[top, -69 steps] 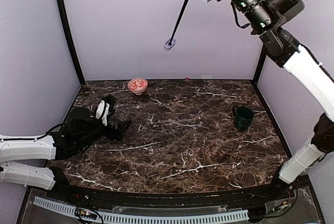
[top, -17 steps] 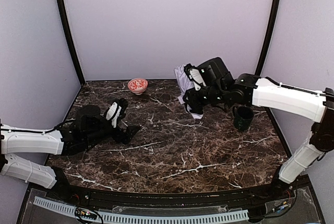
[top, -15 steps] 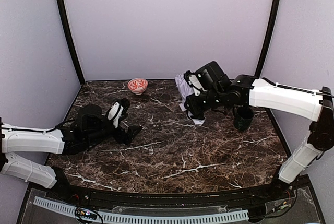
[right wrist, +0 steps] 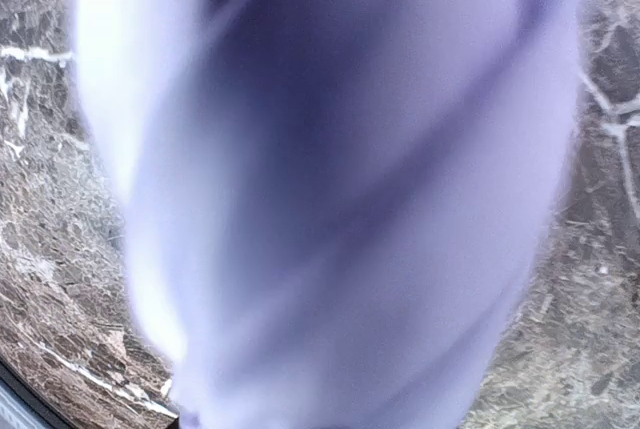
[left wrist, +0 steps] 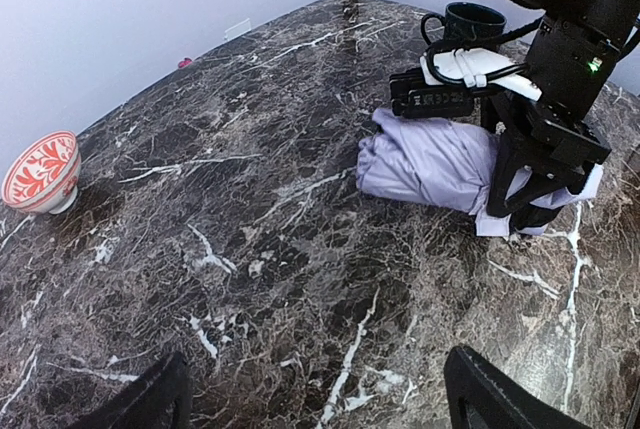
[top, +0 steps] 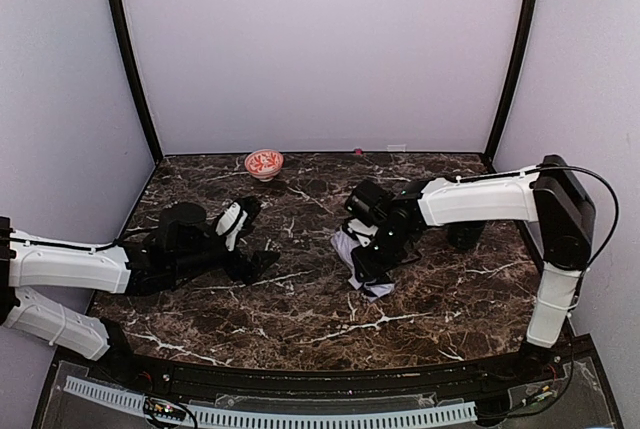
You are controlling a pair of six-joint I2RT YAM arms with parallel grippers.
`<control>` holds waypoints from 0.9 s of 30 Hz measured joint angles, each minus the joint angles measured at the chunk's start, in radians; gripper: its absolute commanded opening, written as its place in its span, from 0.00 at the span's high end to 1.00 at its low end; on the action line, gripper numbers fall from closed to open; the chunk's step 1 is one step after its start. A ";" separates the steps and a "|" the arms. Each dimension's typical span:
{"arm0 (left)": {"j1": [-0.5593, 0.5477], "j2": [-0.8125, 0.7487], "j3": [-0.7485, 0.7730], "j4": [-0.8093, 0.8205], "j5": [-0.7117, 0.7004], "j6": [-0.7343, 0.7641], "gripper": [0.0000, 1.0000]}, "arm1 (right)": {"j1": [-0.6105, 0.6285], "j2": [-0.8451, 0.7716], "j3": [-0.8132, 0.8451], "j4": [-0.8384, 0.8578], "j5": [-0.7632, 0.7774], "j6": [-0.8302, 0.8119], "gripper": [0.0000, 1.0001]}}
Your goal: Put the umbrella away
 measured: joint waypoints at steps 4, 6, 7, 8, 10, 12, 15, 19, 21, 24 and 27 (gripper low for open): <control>-0.003 0.000 0.000 -0.011 0.000 0.011 0.10 | -0.004 0.035 0.002 0.006 -0.042 -0.005 0.03; -0.005 0.000 0.000 -0.020 0.000 0.014 0.10 | -0.005 0.053 0.005 0.005 -0.058 -0.011 0.01; -0.005 0.000 0.000 -0.023 0.000 0.016 0.10 | -0.005 0.061 0.008 0.002 -0.064 -0.018 0.01; -0.005 0.000 0.000 -0.024 0.000 0.018 0.10 | -0.005 0.063 0.014 -0.002 -0.070 -0.021 0.01; -0.005 0.000 0.000 -0.024 0.000 0.020 0.10 | -0.006 0.060 0.033 -0.011 -0.080 -0.029 0.01; -0.005 0.000 0.000 -0.027 -0.001 0.024 0.10 | -0.008 0.051 0.062 -0.014 -0.089 -0.040 0.01; -0.005 0.000 0.000 -0.030 -0.001 0.029 0.10 | -0.011 0.002 0.087 -0.022 -0.098 -0.055 0.01; -0.006 0.000 0.000 -0.031 -0.002 0.034 0.10 | -0.031 -0.123 0.088 -0.047 -0.103 -0.074 0.13; -0.006 0.000 0.000 -0.031 -0.002 0.037 0.10 | -0.047 -0.184 0.078 -0.058 -0.102 -0.080 0.23; -0.007 0.001 0.000 -0.036 -0.002 0.041 0.10 | -0.064 -0.251 0.035 -0.077 -0.115 -0.078 0.26; -0.007 0.006 0.000 -0.039 -0.002 0.044 0.10 | -0.070 -0.273 -0.037 -0.087 -0.137 -0.065 0.26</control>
